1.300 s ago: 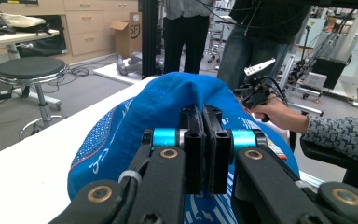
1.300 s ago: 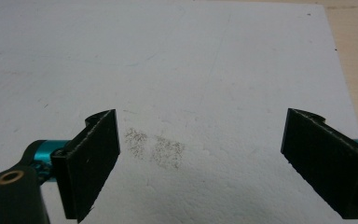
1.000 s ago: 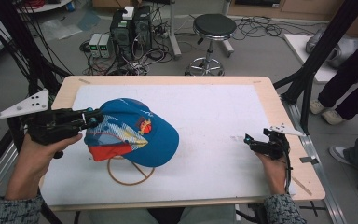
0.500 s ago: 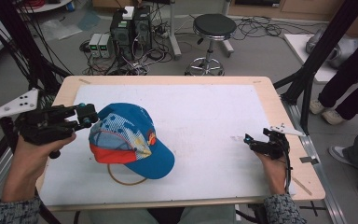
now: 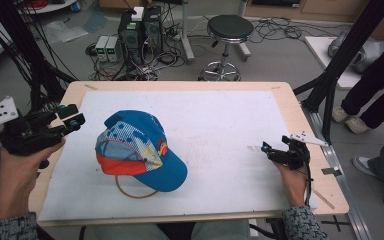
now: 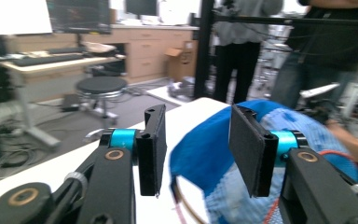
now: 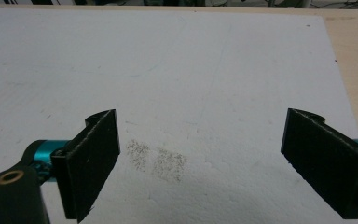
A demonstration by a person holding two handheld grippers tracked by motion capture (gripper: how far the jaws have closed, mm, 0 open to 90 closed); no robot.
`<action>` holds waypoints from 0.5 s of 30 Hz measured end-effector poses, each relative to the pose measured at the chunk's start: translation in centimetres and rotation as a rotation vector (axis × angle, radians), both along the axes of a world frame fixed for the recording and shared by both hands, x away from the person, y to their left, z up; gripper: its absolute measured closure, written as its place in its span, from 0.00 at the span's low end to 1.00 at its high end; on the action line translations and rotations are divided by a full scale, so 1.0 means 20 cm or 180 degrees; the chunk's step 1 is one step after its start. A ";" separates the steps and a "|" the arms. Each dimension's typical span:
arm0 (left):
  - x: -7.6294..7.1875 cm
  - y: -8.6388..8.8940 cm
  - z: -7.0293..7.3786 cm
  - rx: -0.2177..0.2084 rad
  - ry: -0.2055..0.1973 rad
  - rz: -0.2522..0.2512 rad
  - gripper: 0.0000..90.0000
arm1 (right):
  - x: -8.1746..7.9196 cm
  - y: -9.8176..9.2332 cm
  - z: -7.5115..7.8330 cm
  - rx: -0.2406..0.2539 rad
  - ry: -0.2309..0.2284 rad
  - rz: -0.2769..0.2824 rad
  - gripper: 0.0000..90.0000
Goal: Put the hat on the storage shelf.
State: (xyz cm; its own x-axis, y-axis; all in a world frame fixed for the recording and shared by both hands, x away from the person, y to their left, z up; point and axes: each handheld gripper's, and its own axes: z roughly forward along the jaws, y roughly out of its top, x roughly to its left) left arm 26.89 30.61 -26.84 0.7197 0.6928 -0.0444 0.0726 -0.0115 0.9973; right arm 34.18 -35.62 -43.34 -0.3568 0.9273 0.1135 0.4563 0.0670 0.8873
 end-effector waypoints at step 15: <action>-0.03 0.06 -0.10 0.0179 -0.0032 0.0687 0.52 | 0.01 0.01 0.01 0.0077 -0.0123 -0.0003 0.12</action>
